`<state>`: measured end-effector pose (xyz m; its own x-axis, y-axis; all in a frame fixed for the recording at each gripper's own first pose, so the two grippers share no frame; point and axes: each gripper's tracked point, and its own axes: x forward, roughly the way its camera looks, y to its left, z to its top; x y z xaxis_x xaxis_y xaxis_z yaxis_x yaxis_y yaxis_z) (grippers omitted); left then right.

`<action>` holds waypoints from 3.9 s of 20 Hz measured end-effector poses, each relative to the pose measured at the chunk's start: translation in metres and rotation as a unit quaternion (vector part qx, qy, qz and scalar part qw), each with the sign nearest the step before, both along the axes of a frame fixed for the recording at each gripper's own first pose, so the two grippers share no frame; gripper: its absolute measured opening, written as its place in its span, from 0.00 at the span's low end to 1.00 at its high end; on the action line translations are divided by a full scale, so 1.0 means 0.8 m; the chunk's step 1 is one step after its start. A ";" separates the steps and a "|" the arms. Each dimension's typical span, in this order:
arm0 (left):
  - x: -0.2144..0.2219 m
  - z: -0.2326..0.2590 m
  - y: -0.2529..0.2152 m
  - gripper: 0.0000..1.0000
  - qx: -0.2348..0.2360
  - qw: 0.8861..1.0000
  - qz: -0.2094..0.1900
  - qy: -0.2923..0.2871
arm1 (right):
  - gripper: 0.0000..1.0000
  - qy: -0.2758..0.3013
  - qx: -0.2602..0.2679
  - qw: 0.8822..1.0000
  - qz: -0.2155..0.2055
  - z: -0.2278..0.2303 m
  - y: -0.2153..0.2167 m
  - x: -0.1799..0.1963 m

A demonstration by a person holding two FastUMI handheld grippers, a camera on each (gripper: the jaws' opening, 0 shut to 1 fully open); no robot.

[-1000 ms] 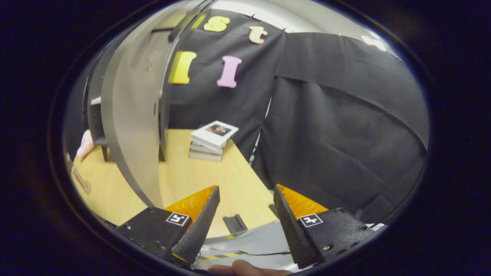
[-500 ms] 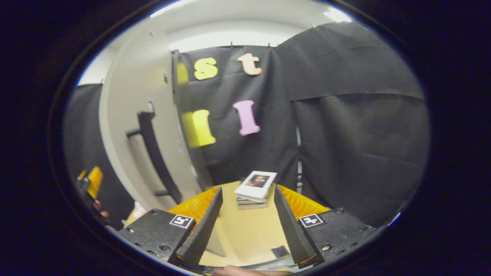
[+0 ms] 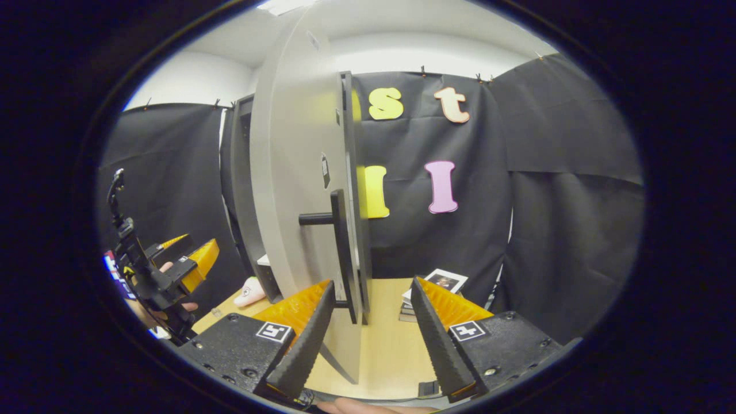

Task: Open the cabinet door with the right hand, grasp the bottle in the cabinet with the left hand and place it on the coaster, then close the cabinet door with the right hand.

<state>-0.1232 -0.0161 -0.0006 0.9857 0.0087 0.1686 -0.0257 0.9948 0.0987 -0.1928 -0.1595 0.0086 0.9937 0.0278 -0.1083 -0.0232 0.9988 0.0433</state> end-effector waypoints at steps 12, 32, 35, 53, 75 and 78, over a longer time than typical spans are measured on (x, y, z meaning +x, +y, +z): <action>0.019 -0.018 0.080 0.96 -0.021 0.999 0.035 0.006 | 0.78 0.020 -0.029 0.996 0.087 0.005 0.122 0.026; 0.097 -0.048 0.159 0.96 -0.034 0.997 0.063 0.030 | 0.83 0.016 -0.127 0.991 0.048 0.015 0.201 0.066; 0.113 -0.056 0.159 0.96 -0.036 0.998 0.050 0.032 | 0.83 0.038 -0.127 0.990 0.038 0.012 0.189 0.053; 0.114 -0.082 0.236 0.96 -0.002 0.994 0.099 0.048 | 0.87 0.073 -0.037 0.973 0.218 0.000 0.312 0.133; 0.013 -0.120 0.294 0.96 -0.009 0.966 0.235 0.108 | 0.89 0.059 -0.022 0.953 0.298 -0.004 0.380 0.284; 0.018 -0.119 0.275 0.96 -0.006 0.967 0.227 0.114 | 0.89 0.054 -0.017 0.954 0.296 0.004 0.391 0.290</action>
<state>-0.1089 0.2040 -0.0957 0.8917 0.4492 -0.0557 -0.4383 0.8876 0.1418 0.0390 0.1530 0.0119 0.7885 0.5745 -0.2197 -0.5799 0.8134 0.0459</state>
